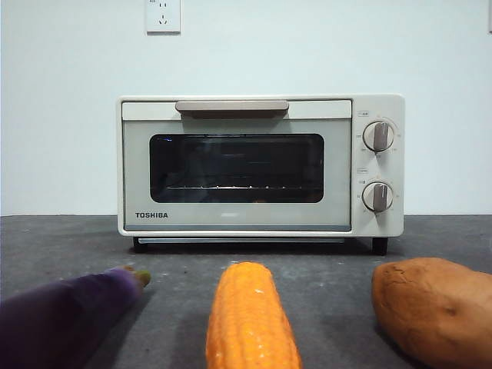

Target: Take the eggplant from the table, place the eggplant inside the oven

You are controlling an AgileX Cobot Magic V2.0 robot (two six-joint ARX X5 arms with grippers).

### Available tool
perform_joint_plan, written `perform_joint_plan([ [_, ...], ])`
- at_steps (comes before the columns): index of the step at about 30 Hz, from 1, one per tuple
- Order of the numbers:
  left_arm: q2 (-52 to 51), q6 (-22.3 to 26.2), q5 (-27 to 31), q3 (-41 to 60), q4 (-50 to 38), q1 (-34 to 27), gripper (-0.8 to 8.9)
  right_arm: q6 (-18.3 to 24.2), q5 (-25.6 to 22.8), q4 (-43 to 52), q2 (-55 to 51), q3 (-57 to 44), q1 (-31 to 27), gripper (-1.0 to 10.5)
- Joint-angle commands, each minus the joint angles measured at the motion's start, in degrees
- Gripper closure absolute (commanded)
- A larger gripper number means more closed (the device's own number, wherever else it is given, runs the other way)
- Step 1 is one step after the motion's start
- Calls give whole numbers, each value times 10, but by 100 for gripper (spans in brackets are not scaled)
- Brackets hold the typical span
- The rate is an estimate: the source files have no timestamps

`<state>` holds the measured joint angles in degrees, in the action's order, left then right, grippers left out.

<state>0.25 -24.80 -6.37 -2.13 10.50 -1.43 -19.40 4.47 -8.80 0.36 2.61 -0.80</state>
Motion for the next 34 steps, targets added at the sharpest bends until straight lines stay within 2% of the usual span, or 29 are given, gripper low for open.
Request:
perform_joint_plan([
  [1, 2, -31, -7, -19, -2, -1, 807, -16, -2, -15, 1, 33, 0, 944],
  [10, 85, -45, -29, -122, 70, -1, 807, -15, -3, -98, 85, 152, 0, 944],
  [15, 170, -10, -47, -196, 95, -1, 807, 7, 5, -141, 163, 241, 0, 944],
  [22, 296, 45, -131, -304, 148, 0, 807, 83, 64, -225, 269, 359, 0, 944],
  [27, 385, 93, -207, -380, 217, 0, 807, 125, 80, -307, 337, 432, 0, 944],
  [31, 438, 129, -217, -423, 262, 4, 807, 144, 125, -370, 380, 473, 0, 923],
  [34, 459, 134, -217, -437, 271, 14, 807, 142, 161, -399, 405, 489, 0, 820],
])
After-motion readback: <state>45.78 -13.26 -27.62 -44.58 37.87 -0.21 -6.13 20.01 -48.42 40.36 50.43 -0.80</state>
